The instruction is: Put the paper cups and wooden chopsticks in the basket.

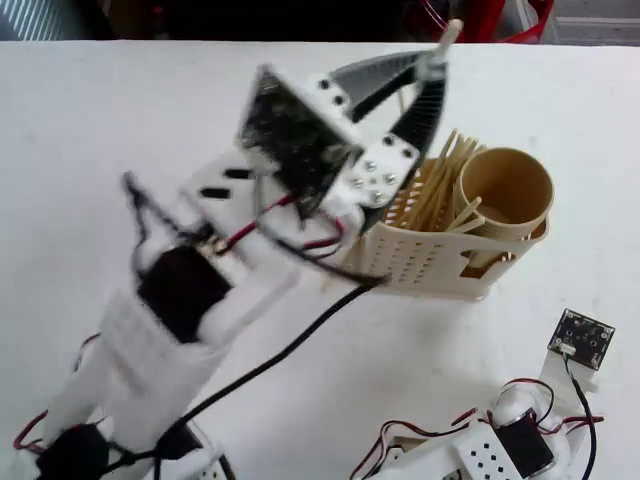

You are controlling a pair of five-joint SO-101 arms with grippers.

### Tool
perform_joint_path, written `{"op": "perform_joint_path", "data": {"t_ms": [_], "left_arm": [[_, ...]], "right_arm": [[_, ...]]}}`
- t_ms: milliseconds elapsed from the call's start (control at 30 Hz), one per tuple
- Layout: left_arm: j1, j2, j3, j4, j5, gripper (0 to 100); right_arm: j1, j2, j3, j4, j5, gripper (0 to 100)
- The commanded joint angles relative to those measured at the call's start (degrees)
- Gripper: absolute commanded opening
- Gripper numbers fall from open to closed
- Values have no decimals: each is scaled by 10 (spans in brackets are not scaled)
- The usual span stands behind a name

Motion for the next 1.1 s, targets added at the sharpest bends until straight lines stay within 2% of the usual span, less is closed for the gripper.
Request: {"op": "perform_joint_path", "data": {"t_ms": [0,333,433,600,733,933,1000,1067], "left_arm": [[7,60,-21,-72,7,23],[7,116,-16,-93,8,24],[8,116,-20,-74,8,26],[6,115,-20,-41,8,98],[-1,102,-21,-16,5,70],[-72,43,-19,23,4,64],[-116,29,-16,66,3,62],[-186,27,-15,142,3,61]], "right_arm": [[6,0,5,0,4,38],[6,0,5,0,4,38],[6,0,5,0,4,38],[6,0,5,0,4,38],[6,0,5,0,4,38],[6,0,5,0,4,38],[6,0,5,0,4,38],[6,0,5,0,4,38]]}}
